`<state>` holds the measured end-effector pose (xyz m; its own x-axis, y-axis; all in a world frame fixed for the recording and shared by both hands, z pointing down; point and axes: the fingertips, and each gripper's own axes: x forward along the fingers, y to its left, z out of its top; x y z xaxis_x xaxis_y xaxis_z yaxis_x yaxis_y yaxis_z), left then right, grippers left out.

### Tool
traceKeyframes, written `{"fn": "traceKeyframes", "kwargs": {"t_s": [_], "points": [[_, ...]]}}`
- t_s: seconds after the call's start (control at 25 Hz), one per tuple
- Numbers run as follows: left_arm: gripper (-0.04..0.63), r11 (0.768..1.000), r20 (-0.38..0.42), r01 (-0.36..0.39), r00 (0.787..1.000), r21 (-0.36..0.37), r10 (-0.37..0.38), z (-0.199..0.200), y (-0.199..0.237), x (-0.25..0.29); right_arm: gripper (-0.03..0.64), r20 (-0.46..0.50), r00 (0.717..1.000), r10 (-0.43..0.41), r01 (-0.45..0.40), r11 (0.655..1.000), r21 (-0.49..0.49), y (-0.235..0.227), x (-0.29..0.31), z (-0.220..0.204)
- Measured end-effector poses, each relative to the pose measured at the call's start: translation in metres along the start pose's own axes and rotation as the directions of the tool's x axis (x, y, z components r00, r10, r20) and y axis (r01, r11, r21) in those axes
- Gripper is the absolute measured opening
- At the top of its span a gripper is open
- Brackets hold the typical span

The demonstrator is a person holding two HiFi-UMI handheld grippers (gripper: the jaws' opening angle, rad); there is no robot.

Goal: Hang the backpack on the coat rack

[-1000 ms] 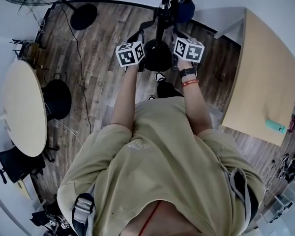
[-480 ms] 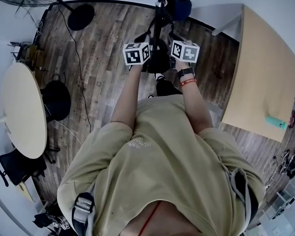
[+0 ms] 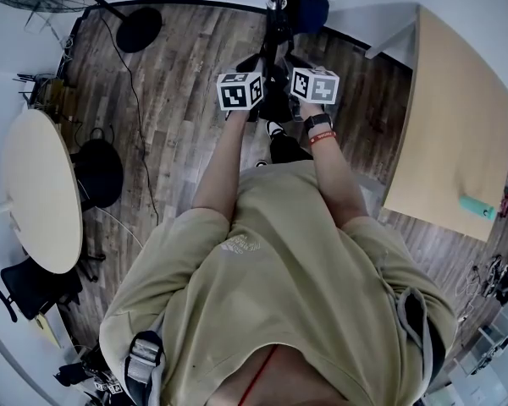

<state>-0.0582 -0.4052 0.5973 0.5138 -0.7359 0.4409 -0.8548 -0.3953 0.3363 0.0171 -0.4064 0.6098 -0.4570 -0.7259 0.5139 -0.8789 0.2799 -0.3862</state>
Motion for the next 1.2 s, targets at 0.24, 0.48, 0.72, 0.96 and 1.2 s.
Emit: {"fn": "traceKeyframes", "kwargs": {"t_s": [0.24, 0.48, 0.72, 0.96, 1.2], "points": [[0.035, 1.000, 0.012, -0.005, 1.000, 0.015, 0.005, -0.002, 0.000, -0.002, 0.074, 0.018, 1.000, -0.008, 0.008, 1.000, -0.009, -0.002, -0.002, 0.002], [0.035, 0.999, 0.050, -0.019, 0.999, 0.037, 0.017, 0.004, -0.004, -0.017, 0.071, 0.033, 0.999, 0.027, -0.027, 0.999, -0.026, 0.011, -0.010, 0.000], [0.034, 0.996, 0.106, -0.026, 0.994, 0.082, 0.017, 0.019, -0.012, -0.033, 0.055, 0.083, 0.996, 0.025, -0.019, 0.997, -0.074, 0.019, -0.027, 0.013], [0.034, 0.991, 0.173, -0.034, 0.985, 0.129, 0.011, 0.040, -0.029, -0.059, 0.034, 0.158, 0.987, -0.014, 0.037, 0.989, -0.146, 0.022, -0.060, 0.032], [0.026, 0.983, 0.229, -0.054, 0.973, 0.176, 0.013, 0.063, -0.038, -0.086, 0.020, 0.232, 0.971, -0.053, 0.094, 0.981, -0.170, 0.018, -0.092, 0.049]]}}
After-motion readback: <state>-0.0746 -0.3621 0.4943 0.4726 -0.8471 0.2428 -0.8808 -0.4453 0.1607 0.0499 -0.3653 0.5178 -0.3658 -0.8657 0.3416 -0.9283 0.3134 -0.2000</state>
